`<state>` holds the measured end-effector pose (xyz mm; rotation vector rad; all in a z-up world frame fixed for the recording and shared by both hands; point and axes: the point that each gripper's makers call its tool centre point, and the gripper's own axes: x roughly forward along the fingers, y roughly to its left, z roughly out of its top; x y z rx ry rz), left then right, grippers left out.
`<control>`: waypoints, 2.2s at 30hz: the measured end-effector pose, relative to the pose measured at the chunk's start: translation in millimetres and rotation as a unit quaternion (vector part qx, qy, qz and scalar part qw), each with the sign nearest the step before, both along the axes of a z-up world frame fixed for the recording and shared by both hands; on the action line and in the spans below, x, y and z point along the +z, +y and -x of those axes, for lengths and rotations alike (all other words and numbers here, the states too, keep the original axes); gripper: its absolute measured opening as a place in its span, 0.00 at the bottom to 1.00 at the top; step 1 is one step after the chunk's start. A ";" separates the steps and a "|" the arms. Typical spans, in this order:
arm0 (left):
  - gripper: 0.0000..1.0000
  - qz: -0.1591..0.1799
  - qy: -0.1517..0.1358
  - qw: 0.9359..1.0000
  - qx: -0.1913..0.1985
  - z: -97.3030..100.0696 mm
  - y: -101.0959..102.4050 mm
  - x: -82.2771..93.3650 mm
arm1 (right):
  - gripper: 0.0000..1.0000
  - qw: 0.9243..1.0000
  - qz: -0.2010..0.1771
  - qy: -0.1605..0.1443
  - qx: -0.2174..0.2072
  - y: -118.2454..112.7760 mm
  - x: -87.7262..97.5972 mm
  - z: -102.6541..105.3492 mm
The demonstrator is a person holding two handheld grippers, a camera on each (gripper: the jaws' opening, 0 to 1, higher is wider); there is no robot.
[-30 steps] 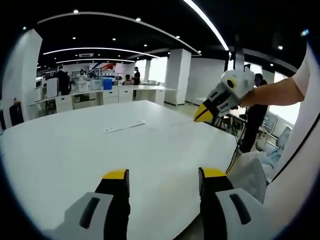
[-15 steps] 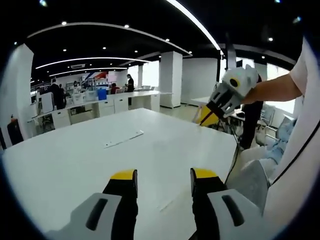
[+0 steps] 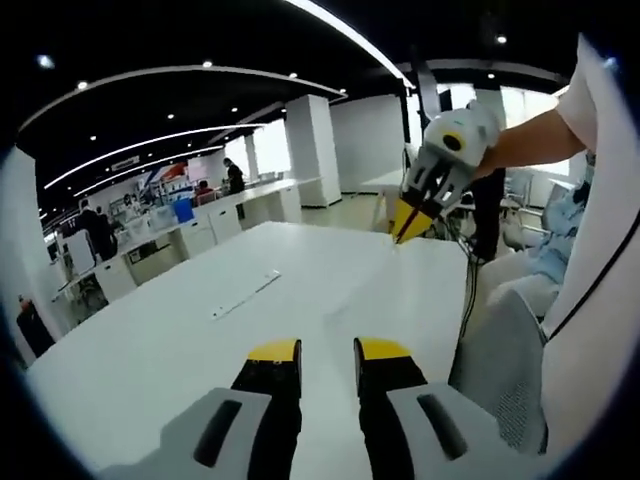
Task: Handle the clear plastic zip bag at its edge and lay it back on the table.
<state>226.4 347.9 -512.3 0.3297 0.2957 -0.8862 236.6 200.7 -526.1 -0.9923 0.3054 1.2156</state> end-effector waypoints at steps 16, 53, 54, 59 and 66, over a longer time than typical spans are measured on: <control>0.08 -0.096 -0.014 0.992 -0.080 4.2 -18.7 6.8 | 0.00 1.000 0.011 -0.006 0.013 1.6 4.3 3.2; 0.00 -0.252 0.061 0.946 -0.194 22.0 -21.9 -30.7 | 0.00 0.998 0.045 -0.009 0.039 5.0 2.2 11.7; 0.00 -0.252 0.061 0.946 -0.194 22.2 -22.0 -30.8 | 0.00 0.998 0.046 -0.010 0.040 5.0 2.2 11.5; 0.00 -0.263 0.077 0.940 -0.202 27.1 -21.9 -33.8 | 0.00 0.998 0.047 -0.010 0.043 6.8 2.8 12.3; 0.00 -0.274 0.093 0.936 -0.200 28.4 -19.4 -35.8 | 0.00 0.998 0.047 -0.009 0.043 7.5 2.8 12.5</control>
